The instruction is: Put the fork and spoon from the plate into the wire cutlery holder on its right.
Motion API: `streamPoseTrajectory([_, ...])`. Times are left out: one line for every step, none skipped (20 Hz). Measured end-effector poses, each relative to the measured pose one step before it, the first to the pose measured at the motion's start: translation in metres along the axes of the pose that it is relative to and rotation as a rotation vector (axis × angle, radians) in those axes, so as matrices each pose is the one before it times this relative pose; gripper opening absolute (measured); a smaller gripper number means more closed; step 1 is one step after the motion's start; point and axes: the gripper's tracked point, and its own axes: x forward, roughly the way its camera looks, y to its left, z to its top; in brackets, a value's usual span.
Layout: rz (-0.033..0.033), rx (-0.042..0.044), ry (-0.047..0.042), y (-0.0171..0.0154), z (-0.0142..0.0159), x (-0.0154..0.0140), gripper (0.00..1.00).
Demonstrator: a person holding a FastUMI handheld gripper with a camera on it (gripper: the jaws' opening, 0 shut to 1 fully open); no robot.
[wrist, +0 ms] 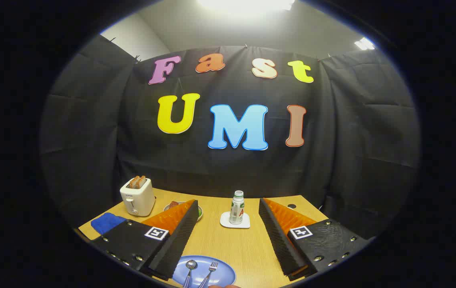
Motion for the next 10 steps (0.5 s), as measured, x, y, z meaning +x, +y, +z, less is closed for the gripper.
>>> streamPoseTrajectory([0.00168, 0.0037, 0.00112, 0.00046, -0.00069, 0.00112, 0.94])
streamPoseTrajectory([-0.00908, -0.00081, 0.00311, -0.00116, -0.00022, 0.00049, 0.94])
streamPoseTrajectory([-0.00632, 0.00013, 0.00334, -0.00277, -0.00159, 0.00112, 0.94])
streamPoseTrajectory([-0.00379, 0.00123, 0.00373, -0.0007, -0.0011, 0.00013, 0.94])
streamPoseTrajectory([-0.00082, 0.0039, 0.00168, -0.0002, 0.00029, 0.00006, 0.95])
streamPoseTrajectory([0.00074, 0.00368, -0.00252, 0.00033, 0.00147, -0.00055, 0.94])
streamPoseTrajectory([-0.00167, 0.0009, -0.00396, -0.0004, -0.00015, 0.00019, 0.94])
streamPoseTrajectory([0.0032, -0.00317, -0.00083, 0.00101, -0.00052, 0.00033, 0.94])
streamPoseTrajectory([0.00333, -0.00681, 0.00472, 0.00176, -0.00161, 0.00043, 0.94])
streamPoseTrajectory([0.00525, -0.00408, 0.00619, 0.00108, -0.00325, 0.00008, 0.94])
